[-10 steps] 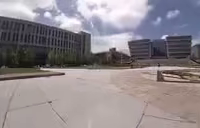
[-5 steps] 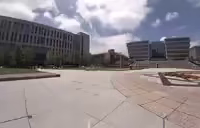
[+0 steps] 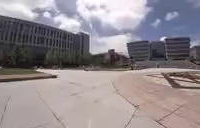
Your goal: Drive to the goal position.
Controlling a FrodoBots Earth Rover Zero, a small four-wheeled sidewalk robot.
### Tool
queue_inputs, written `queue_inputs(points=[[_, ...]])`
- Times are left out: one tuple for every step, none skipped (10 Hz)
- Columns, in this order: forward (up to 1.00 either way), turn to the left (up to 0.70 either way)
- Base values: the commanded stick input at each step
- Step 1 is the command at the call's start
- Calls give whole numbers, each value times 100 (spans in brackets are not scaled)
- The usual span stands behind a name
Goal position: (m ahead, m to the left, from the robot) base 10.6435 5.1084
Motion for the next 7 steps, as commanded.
queue_inputs(points=[[100, 0], [100, 0], [100, 0], [100, 0], [100, 0], [100, 0], [100, 0]])
